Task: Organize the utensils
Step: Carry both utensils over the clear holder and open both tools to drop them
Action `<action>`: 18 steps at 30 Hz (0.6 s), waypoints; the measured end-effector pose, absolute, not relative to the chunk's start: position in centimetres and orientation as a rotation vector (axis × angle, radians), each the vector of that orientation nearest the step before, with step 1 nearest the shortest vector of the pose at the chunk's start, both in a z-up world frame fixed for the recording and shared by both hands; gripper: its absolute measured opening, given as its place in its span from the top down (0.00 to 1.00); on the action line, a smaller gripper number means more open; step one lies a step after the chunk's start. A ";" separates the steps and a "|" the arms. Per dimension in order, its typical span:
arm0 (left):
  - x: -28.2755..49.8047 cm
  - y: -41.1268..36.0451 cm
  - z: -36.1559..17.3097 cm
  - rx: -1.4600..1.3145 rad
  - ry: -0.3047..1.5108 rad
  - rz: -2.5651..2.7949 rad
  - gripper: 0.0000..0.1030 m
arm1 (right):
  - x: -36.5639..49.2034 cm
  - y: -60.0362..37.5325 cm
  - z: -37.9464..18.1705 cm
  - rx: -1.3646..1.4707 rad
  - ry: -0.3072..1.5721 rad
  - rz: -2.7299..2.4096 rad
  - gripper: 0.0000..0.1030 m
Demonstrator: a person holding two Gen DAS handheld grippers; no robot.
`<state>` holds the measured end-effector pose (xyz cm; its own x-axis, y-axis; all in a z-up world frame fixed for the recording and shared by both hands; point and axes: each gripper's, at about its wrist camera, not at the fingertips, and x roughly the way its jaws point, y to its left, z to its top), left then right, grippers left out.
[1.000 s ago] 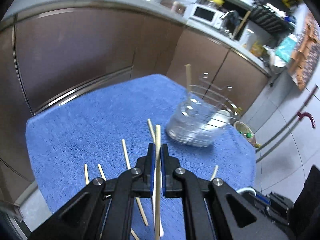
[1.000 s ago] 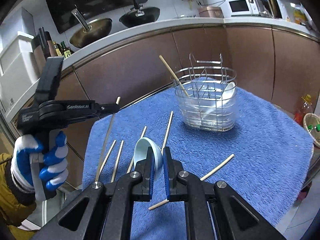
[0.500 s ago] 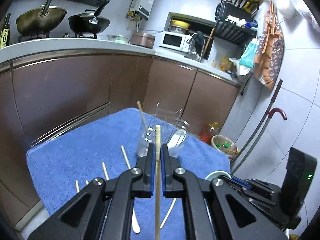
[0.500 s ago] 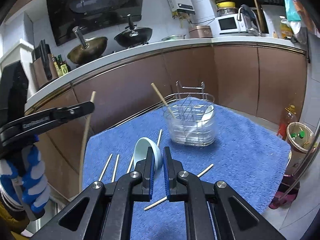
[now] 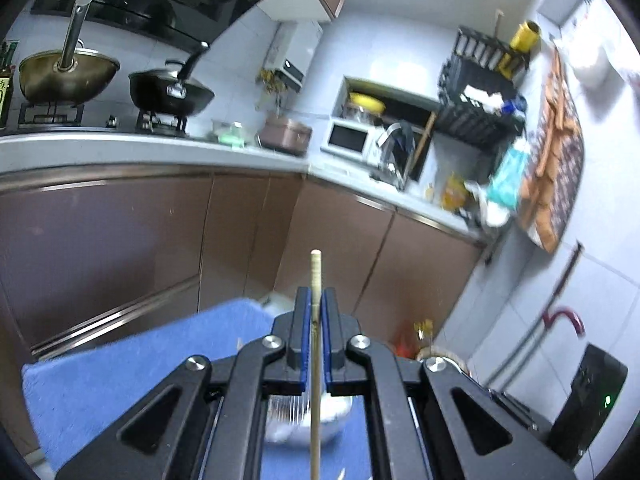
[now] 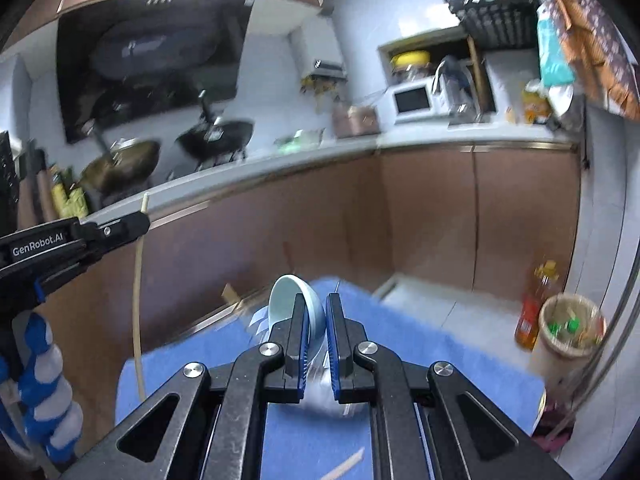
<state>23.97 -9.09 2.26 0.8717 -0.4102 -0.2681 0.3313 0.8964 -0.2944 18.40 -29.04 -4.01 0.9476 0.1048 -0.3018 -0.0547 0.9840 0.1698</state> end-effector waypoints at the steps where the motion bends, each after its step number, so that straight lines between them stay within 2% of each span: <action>1: 25.2 -9.5 2.6 -0.252 0.316 -0.376 0.96 | 19.3 -29.2 -3.7 0.158 0.293 0.067 0.92; 7: 30.6 -11.6 2.0 -0.276 0.279 -0.326 0.96 | 23.8 -29.8 -4.4 0.127 0.232 -0.023 0.92; 18: 34.9 -14.2 -4.9 -0.251 0.227 -0.246 0.96 | 27.9 -28.6 -9.8 0.038 0.225 -0.104 0.88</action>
<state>34.92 -14.16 -4.91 0.9447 -0.2670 -0.1904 0.2107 0.9391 -0.2716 27.90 -28.57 -9.83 0.9694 -0.0986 -0.2249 0.1072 0.9939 0.0262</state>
